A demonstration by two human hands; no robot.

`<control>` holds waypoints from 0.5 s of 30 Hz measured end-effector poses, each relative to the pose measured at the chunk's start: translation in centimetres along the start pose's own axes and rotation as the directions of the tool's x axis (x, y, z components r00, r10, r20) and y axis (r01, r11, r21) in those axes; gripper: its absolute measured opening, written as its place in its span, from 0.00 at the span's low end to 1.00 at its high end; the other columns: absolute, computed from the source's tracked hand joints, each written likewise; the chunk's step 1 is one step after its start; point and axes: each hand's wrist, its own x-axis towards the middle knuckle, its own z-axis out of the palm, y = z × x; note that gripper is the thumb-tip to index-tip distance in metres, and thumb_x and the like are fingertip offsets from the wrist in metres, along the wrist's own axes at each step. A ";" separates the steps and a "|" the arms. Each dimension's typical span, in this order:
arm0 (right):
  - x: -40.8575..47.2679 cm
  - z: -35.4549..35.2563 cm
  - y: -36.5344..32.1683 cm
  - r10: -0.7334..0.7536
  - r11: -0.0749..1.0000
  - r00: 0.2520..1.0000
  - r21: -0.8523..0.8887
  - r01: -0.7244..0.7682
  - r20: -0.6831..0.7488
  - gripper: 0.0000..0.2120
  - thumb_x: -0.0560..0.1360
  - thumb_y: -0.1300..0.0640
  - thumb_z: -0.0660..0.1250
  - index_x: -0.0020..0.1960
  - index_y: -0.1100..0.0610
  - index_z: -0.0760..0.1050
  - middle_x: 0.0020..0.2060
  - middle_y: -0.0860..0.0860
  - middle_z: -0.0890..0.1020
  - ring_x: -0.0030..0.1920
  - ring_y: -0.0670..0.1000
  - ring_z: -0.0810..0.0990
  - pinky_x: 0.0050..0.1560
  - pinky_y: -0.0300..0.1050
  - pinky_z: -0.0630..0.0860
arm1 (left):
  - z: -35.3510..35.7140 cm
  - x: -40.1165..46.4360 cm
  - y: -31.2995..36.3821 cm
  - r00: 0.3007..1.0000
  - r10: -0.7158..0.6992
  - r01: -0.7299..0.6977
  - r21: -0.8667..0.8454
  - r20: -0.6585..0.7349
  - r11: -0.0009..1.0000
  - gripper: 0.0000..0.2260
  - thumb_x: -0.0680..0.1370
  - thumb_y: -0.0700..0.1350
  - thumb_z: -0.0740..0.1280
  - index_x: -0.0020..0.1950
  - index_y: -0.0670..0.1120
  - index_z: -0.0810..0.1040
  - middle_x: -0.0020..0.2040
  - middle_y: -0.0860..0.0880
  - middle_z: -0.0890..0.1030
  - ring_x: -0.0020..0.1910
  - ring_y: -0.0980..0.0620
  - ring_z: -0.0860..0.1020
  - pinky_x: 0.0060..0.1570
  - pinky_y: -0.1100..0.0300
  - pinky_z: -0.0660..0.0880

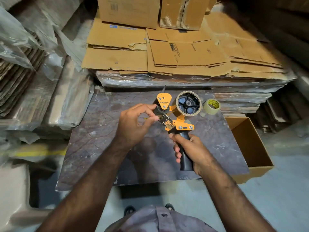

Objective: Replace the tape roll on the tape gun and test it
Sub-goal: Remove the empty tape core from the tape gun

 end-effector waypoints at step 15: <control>-0.4 -9.3 -1.1 0.206 0.969 0.943 0.079 -0.233 0.259 0.14 0.76 0.59 0.69 0.32 0.54 0.74 0.25 0.51 0.69 0.20 0.46 0.65 0.19 0.37 0.66 | 4.2 5.3 4.7 0.935 -0.195 0.225 -0.071 0.295 0.972 0.09 0.66 0.50 0.82 0.38 0.49 0.86 0.38 0.54 0.87 0.42 0.56 0.84 0.50 0.56 0.81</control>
